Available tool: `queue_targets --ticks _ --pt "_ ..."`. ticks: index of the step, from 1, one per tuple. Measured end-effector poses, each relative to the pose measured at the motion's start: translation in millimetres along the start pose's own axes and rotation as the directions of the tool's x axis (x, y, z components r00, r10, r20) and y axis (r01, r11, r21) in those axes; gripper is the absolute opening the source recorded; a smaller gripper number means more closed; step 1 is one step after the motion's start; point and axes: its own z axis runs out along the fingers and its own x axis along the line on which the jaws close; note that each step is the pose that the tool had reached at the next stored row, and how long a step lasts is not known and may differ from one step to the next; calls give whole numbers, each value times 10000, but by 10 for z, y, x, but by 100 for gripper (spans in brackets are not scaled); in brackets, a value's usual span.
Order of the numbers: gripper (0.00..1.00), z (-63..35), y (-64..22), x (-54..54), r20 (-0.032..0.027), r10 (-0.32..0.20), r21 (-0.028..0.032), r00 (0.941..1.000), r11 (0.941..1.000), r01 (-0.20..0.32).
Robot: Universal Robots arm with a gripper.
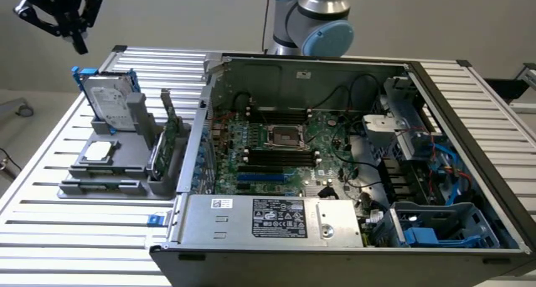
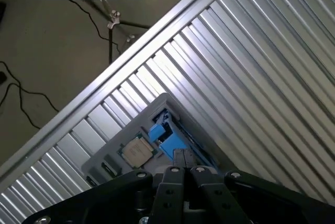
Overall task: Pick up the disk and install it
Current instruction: 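Pick up the disk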
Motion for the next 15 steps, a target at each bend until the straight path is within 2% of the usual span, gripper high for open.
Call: queue_targets --ticks 3,7,11,15 --pt "11 13 0 0 -7 -550 22 9985 9985 550" --pt "11 33 0 -1 -14 -1265 46 9920 9920 1265" --pt "11 54 0 -2 -23 -1991 70 9800 9799 1991" --pt "11 73 0 -2 -35 -2705 92 9627 9627 2705"
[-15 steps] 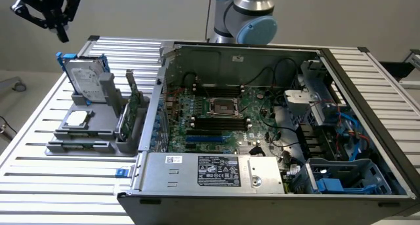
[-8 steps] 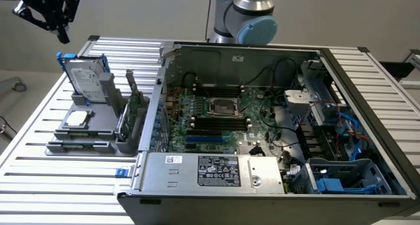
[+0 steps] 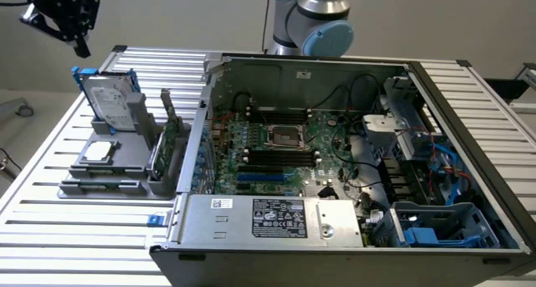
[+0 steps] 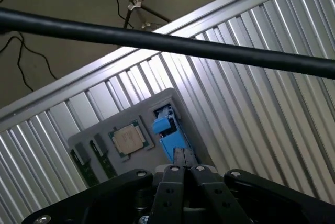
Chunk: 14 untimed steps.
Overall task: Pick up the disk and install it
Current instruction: 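Pick up the disk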
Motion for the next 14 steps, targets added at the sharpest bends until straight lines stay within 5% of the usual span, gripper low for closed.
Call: queue_targets --ticks 7,14 --pt "11 20 0 0 -16 -1255 42 9921 9921 1255" --pt "11 36 0 -1 -39 -2506 79 9681 9681 2506"
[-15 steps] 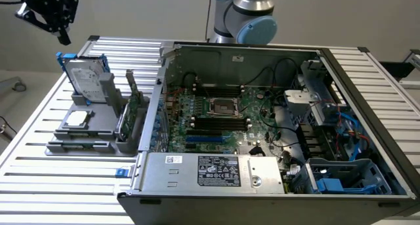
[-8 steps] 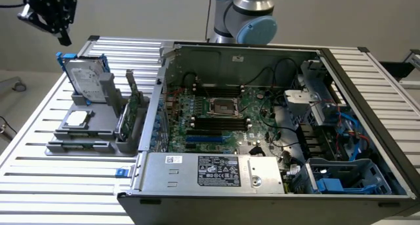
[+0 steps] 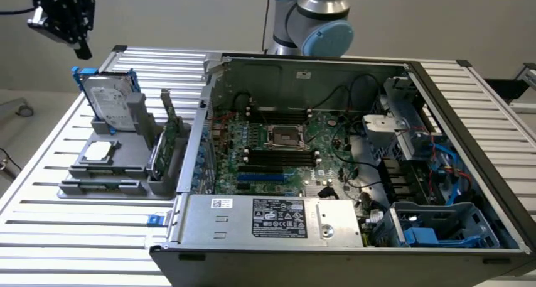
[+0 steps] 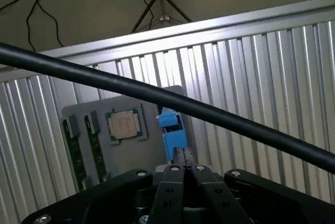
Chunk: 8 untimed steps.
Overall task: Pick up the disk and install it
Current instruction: 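Pick up the disk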
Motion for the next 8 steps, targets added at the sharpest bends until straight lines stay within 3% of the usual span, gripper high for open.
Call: queue_targets --ticks 4,8 --pt "11 9 0 0 -11 -729 21 9973 9973 730" --pt "11 16 0 -1 -26 -1445 39 9895 9895 1445"
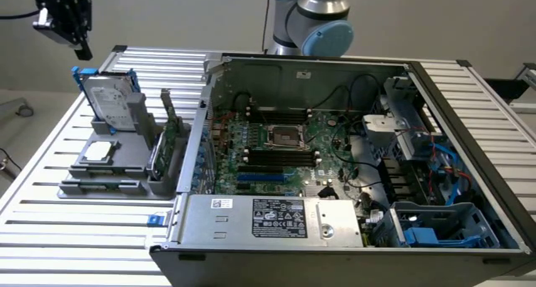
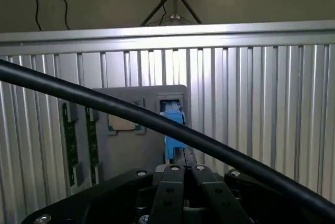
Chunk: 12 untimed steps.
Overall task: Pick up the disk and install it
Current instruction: 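Pick up the disk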
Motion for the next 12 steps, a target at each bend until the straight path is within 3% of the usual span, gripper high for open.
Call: queue_targets --ticks 4,5,7,11,12 --pt "11 5 0 0 -24 -733 22 9973 9973 733" --pt "11 5 2 -1 -59 -854 26 9963 9963 854" --pt "12 5 2 0 -75 -869 25 9962 9962 869" --pt "24 16 6 -1 -100 -879 25 9961 9961 879" --pt "36 23 7 -1 -108 -883 25 9960 9961 883"
